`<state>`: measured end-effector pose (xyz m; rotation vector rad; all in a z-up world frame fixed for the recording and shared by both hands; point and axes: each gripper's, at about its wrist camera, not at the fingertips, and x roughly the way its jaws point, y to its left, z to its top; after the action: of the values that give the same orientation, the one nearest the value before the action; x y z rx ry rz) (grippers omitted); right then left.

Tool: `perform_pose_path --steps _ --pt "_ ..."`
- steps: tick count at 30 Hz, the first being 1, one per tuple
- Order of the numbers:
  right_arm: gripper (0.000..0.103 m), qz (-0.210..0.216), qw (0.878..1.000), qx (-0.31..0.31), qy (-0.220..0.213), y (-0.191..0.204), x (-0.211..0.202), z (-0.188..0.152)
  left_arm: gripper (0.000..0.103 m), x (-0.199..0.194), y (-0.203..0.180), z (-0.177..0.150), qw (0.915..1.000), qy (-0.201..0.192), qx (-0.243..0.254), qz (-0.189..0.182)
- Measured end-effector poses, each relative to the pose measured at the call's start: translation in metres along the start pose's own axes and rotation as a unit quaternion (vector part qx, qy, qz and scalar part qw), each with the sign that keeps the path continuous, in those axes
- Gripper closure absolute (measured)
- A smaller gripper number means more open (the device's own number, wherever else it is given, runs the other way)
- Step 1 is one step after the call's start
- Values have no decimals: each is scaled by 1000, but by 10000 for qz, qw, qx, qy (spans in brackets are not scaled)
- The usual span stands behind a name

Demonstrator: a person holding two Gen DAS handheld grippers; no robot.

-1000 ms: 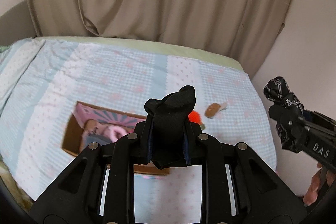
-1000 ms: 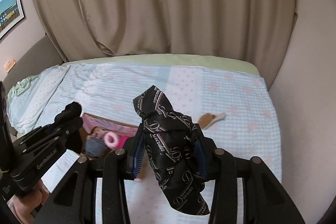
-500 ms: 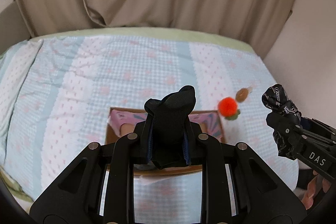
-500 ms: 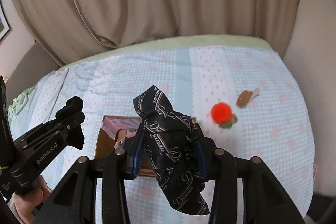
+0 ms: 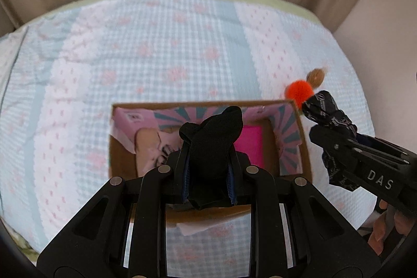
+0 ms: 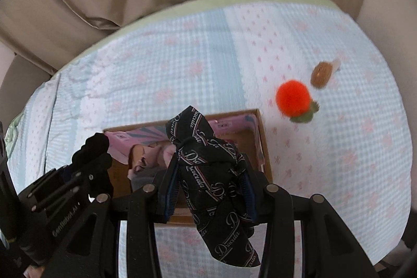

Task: Organize soft objects
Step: 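Carry both scrunchies over the cardboard box with both tools, then open both tools to drop the scrunchies into the box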

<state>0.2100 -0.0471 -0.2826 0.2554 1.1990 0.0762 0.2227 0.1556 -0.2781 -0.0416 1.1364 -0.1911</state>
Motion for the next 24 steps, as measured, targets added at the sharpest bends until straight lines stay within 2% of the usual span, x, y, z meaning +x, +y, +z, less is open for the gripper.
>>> perform_pose_path --steps 10,13,17,18,19,20,21,22,23,24 --pt "64 121 9956 350 866 -22 87 -3 84 102 2 -17 9943 1062 96 19" --pt "64 135 9938 426 1014 -28 100 -2 84 119 0 -22 9912 1320 78 36" --pt "63 128 9930 408 1100 -30 107 1 82 122 -5 -25 9903 1361 283 84" --pt "63 154 9927 409 1127 -29 109 1 77 122 -5 -24 9902 1356 318 64" --pt "59 210 9923 435 1141 -29 110 2 56 121 -6 -23 9902 1354 340 43" --pt "46 274 9921 463 1132 -30 111 2 16 121 -8 -22 9897 1385 357 -28" --pt "36 373 9919 491 1109 -31 111 3 0 119 -9 -22 9896 1385 383 -48" --pt "9 456 9920 495 1071 -31 109 4 0 117 -10 -23 9897 1356 462 17" --pt "0 480 9925 471 1019 -30 107 4 0 114 -11 -24 9902 1293 529 69" --pt "0 480 9932 443 963 -29 105 4 0 112 -12 -25 9901 1259 616 119"
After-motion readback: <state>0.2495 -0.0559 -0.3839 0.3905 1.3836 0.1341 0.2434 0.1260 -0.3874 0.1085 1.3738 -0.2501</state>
